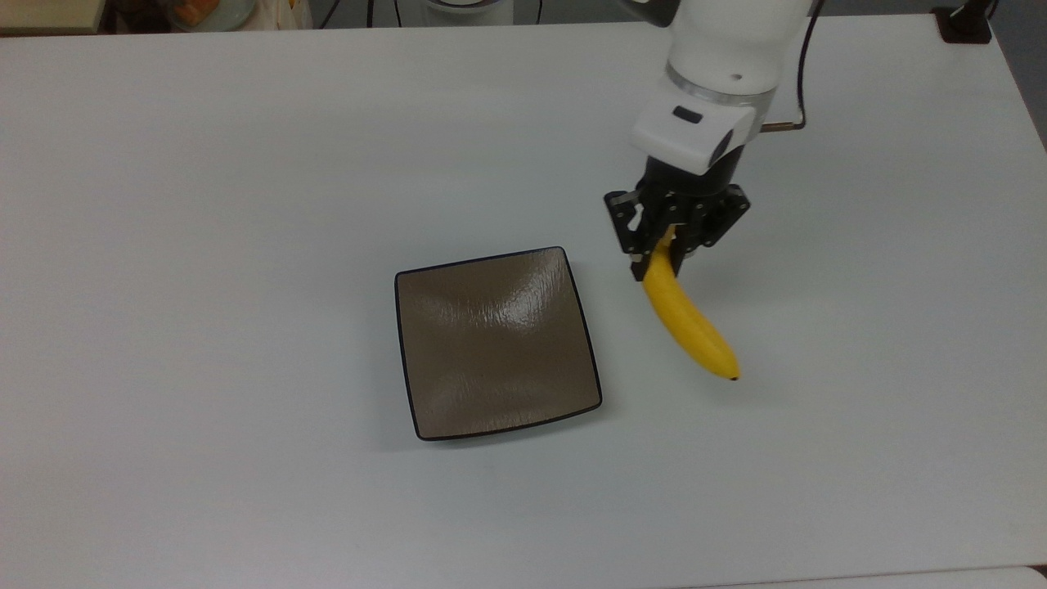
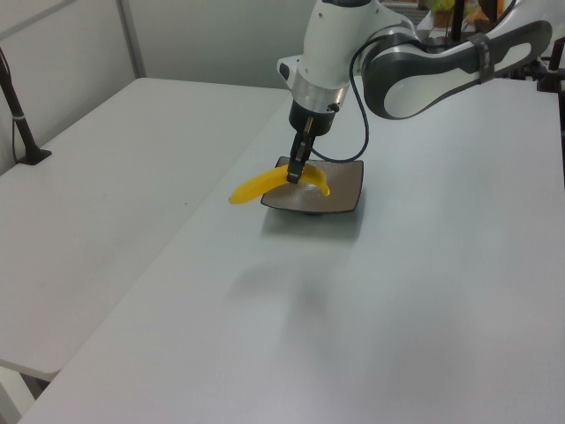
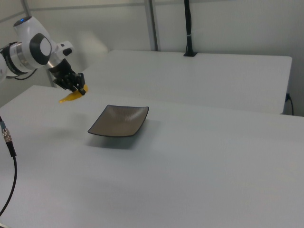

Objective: Bananas placed on a ceramic plate
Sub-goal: 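Lift the banana and carry it over the dark square plate, then lower the banana onto the plate and open the gripper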

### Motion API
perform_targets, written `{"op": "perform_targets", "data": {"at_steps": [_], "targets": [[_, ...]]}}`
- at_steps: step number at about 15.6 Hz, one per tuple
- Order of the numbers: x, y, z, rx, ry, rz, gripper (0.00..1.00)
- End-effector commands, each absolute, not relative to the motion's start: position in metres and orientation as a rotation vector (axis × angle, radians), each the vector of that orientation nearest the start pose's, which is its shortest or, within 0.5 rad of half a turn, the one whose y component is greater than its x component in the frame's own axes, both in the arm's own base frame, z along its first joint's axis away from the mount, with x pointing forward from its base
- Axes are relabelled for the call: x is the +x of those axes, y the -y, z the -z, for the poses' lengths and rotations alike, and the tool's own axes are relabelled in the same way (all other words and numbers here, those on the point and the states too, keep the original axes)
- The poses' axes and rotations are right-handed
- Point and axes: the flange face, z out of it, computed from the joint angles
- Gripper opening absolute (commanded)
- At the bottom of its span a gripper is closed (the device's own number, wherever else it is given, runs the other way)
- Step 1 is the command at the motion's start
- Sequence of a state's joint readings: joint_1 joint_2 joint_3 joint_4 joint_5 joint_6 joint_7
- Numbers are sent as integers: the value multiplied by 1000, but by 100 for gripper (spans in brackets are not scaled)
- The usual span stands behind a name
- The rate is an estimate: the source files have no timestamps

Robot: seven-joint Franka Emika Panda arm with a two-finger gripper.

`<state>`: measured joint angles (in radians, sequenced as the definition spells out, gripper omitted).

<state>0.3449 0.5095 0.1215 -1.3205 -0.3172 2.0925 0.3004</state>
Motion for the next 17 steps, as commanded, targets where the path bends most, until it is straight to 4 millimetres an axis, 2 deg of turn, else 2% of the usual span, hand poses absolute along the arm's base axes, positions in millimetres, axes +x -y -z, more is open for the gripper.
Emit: {"op": "perform_targets", "data": {"at_steps": [1,6,7,8,10,12,17], "targets": [[670,-258,-462,-3231,382,471,29],[686,-208,-447,-3276,356,437,29],[687,-202,-443,-3282,347,427,30],[688,-197,-443,-3282,334,427,37],[689,-195,-438,-3274,315,409,94],[690,-191,-437,-3276,301,404,100],[689,-192,-440,-3275,295,404,100]]}}
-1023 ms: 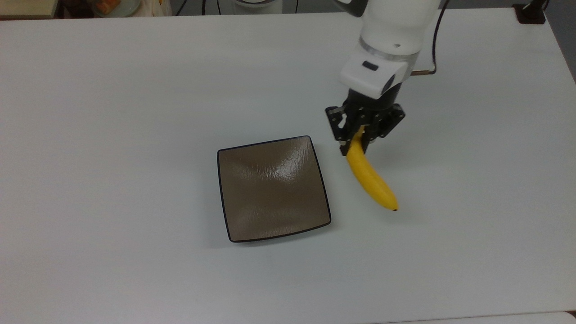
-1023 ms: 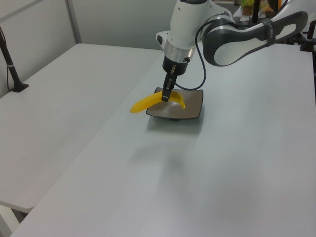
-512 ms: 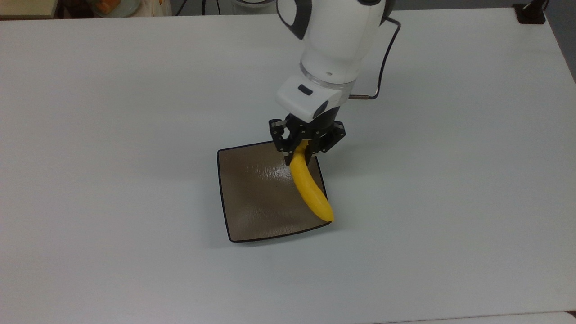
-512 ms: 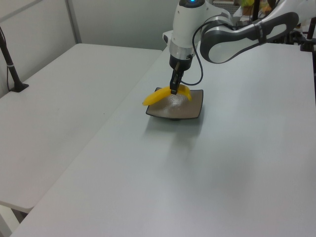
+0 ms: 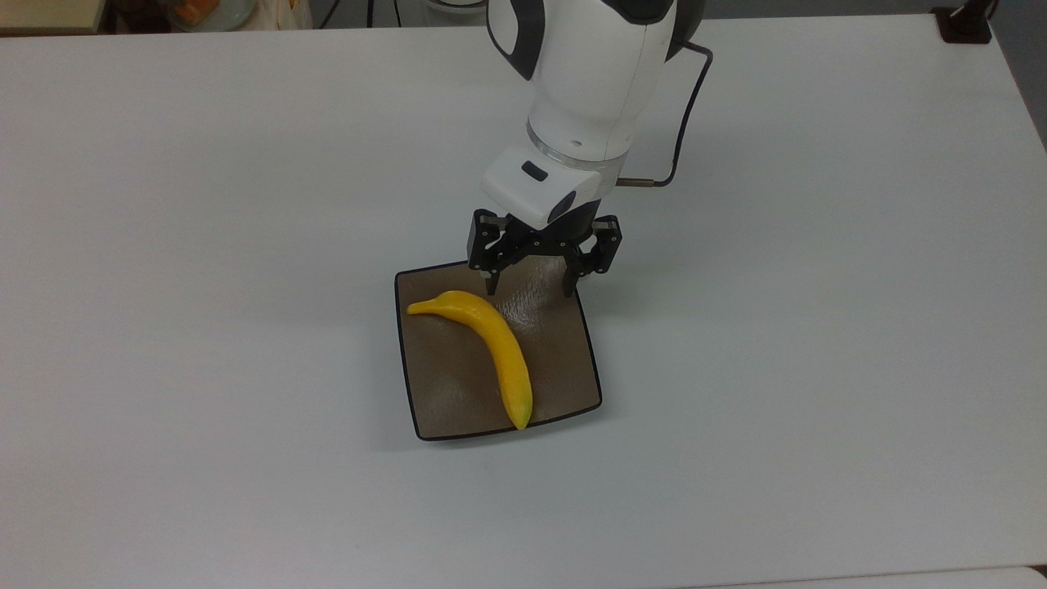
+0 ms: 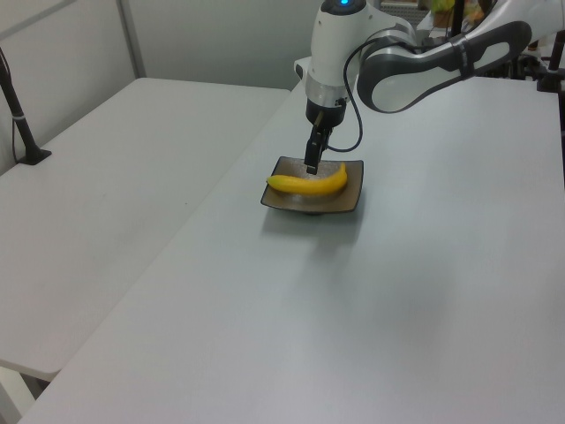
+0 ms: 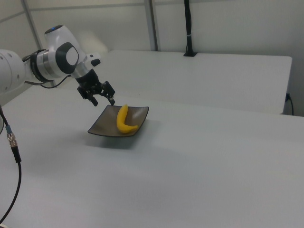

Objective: Bananas placed on a ceramic plate

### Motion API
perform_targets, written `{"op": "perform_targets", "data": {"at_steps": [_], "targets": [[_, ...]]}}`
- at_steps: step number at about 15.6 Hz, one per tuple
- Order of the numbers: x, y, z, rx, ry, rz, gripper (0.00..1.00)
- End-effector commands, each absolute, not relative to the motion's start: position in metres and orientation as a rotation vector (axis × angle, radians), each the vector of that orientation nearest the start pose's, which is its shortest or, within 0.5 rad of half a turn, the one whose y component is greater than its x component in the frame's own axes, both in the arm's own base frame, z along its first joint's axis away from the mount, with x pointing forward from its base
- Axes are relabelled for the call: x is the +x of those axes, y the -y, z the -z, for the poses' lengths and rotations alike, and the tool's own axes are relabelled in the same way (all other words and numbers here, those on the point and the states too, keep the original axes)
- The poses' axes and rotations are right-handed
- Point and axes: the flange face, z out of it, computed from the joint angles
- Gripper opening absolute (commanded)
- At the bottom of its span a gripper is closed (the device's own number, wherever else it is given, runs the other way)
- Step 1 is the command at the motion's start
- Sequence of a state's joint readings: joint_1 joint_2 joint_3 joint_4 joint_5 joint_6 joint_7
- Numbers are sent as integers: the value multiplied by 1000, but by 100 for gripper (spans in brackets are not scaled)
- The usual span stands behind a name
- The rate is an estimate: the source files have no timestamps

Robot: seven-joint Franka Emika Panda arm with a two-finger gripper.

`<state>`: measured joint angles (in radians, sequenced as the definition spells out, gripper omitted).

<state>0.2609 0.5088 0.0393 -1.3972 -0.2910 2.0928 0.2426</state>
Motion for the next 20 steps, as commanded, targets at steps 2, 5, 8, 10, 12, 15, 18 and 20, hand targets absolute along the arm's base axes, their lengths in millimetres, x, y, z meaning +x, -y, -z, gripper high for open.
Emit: {"op": "perform_targets", "data": {"at_steps": [2,5,8,10,12,15,18,20], "targets": [[687,-192,-441,-3277,278,390,100],[680,-190,-449,-3249,225,291,100],[660,-184,-477,-3210,157,157,100],[651,-174,-487,-3183,109,96,100],[638,-160,-495,-3150,60,66,100],[614,-138,-508,-3134,33,69,100],[601,-109,-525,-3102,64,73,100],[592,-86,-541,-3063,14,95,100]]}}
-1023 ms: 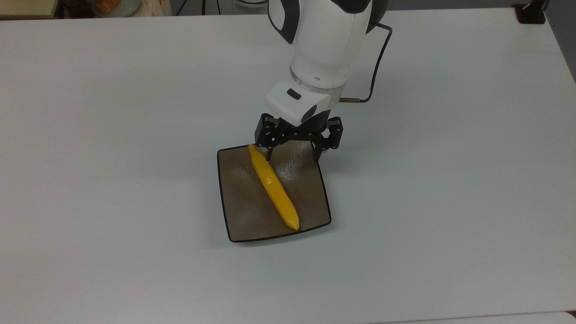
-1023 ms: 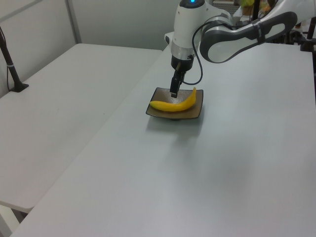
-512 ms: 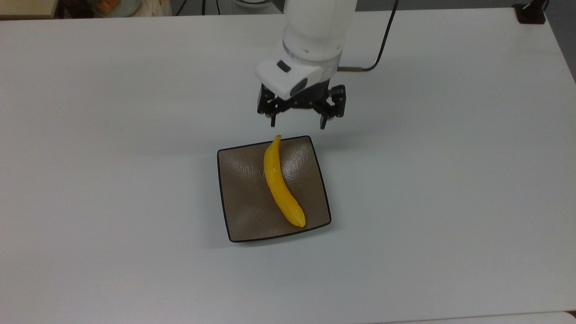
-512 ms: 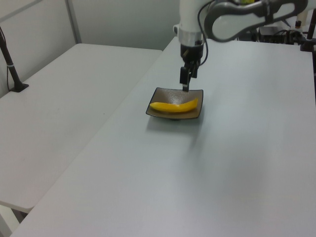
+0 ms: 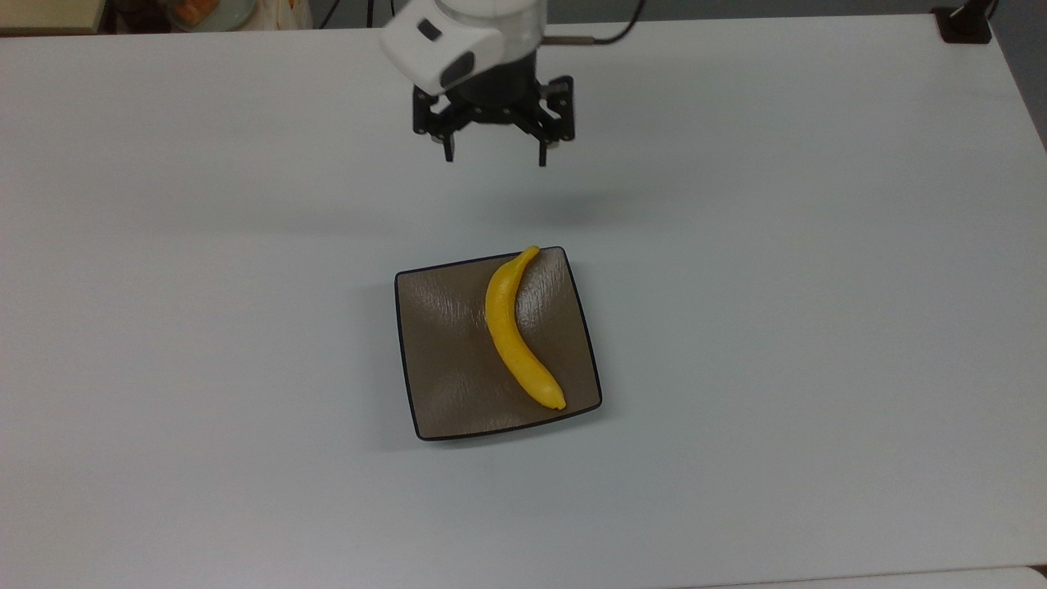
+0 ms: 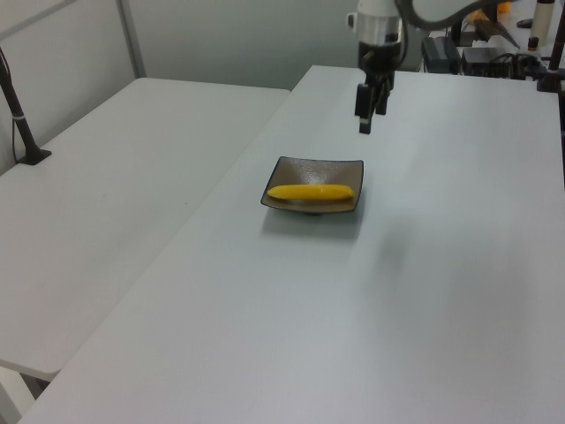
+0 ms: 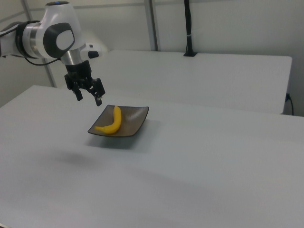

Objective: Bananas placed on a ceramic plate

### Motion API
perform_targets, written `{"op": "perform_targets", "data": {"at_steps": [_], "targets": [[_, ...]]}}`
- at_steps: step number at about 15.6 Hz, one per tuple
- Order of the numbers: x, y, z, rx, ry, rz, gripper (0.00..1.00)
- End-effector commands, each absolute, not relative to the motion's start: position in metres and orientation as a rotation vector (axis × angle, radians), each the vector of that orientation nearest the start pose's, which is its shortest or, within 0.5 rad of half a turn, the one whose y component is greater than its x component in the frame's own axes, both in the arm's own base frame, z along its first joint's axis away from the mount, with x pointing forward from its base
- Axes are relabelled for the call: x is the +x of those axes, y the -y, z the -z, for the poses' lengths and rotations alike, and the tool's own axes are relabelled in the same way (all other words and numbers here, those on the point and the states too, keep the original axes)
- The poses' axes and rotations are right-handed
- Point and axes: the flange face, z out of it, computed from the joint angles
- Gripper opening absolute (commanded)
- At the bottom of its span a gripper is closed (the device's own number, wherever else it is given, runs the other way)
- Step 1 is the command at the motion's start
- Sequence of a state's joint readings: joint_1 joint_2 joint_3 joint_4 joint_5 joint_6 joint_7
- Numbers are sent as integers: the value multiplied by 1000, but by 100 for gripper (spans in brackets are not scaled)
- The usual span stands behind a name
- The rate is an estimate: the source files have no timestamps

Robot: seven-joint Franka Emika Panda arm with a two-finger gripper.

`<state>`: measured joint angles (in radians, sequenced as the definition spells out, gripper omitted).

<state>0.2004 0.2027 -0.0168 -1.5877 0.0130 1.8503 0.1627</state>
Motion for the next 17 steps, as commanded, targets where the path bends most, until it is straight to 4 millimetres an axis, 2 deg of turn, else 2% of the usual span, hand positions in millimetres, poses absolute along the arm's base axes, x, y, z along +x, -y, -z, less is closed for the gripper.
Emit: {"op": "perform_targets", "data": {"at_steps": [1,4,6,8,11,15,17], "targets": [[586,-78,-547,-3046,3,103,100],[568,-69,-560,-3037,46,95,100],[558,-70,-565,-3040,69,26,100],[556,-64,-571,-3042,62,36,100],[554,-73,-572,-3056,94,37,100],[554,-78,-569,-3074,120,32,100],[555,-75,-564,-3090,120,20,100]]}}
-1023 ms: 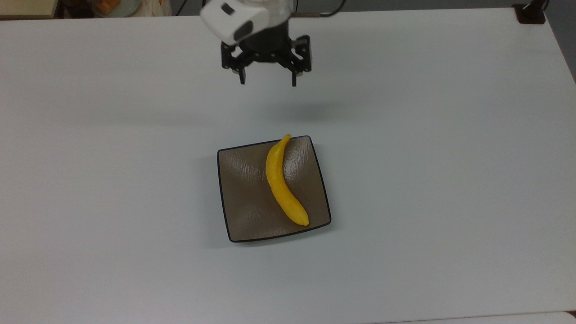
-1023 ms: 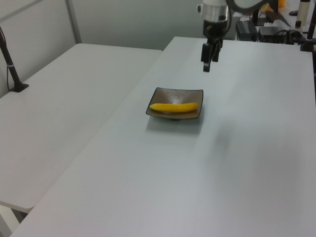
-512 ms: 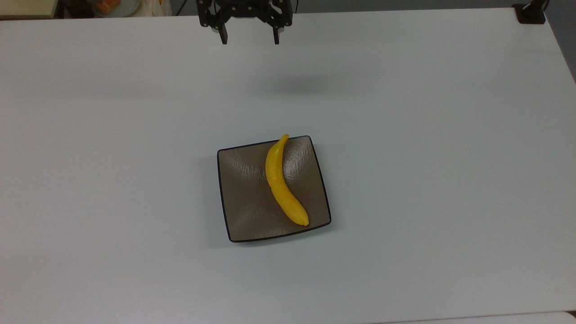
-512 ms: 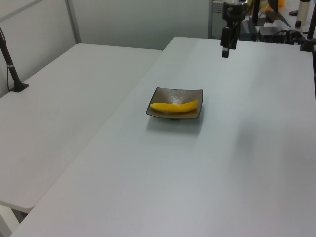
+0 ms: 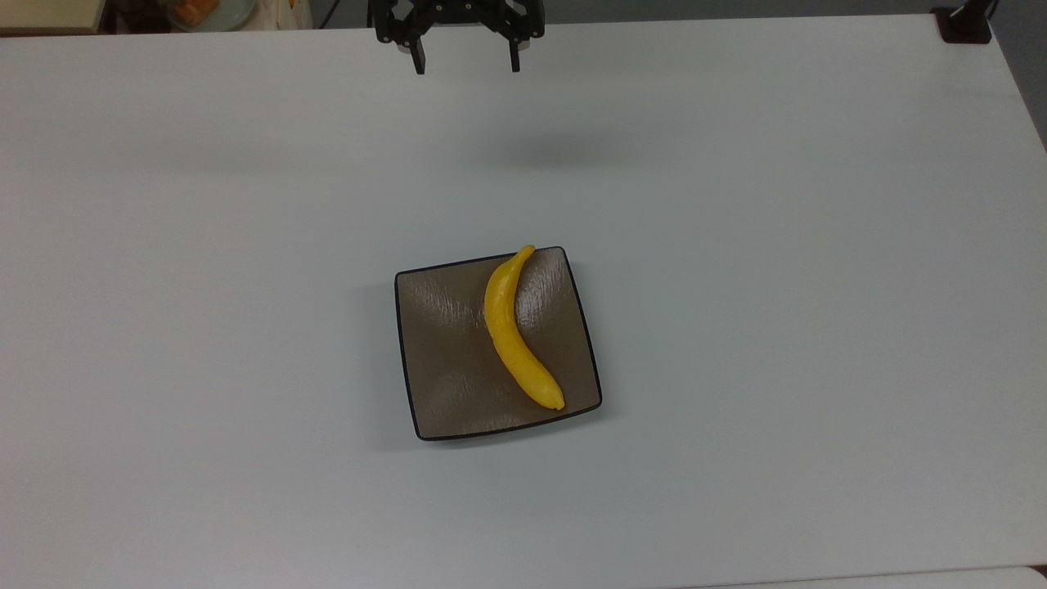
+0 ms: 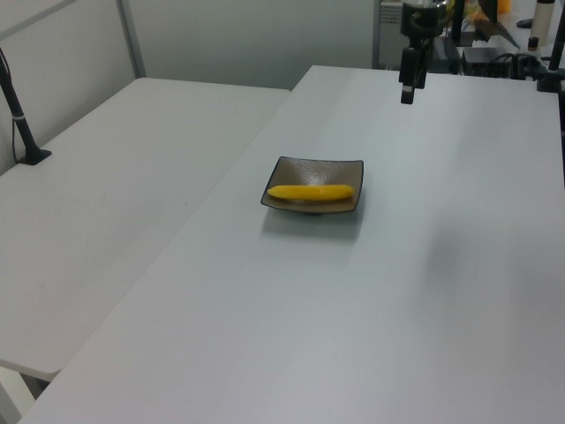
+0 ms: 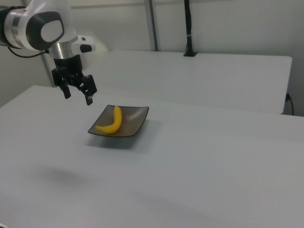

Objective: Bananas placed on a ceramic plate

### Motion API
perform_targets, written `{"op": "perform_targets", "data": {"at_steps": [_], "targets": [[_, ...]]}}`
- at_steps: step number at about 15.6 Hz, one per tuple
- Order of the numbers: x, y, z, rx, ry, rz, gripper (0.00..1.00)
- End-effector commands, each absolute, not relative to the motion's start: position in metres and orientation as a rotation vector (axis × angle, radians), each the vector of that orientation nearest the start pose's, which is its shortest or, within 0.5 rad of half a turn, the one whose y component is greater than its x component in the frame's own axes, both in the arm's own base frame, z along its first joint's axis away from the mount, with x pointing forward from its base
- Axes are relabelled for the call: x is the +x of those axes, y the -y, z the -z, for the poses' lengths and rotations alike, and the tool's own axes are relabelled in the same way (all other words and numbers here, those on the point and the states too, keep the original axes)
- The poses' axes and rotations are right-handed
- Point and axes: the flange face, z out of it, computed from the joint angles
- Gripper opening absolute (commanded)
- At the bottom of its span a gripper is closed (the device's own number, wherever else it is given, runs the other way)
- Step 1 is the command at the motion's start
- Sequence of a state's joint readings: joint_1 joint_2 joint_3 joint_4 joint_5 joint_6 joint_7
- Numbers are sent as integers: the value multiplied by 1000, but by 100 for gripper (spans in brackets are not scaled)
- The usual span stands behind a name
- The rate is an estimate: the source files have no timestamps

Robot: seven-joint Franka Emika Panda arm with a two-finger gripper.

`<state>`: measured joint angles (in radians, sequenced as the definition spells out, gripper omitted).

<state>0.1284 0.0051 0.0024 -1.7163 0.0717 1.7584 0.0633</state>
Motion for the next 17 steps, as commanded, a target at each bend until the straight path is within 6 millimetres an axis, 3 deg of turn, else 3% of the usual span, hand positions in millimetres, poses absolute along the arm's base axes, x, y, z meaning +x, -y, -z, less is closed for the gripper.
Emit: {"op": "perform_targets", "data": {"at_steps": [1,17], "targets": [[556,-74,-561,-3094,126,16,100],[558,-71,-557,-3139,152,15,100]]}}
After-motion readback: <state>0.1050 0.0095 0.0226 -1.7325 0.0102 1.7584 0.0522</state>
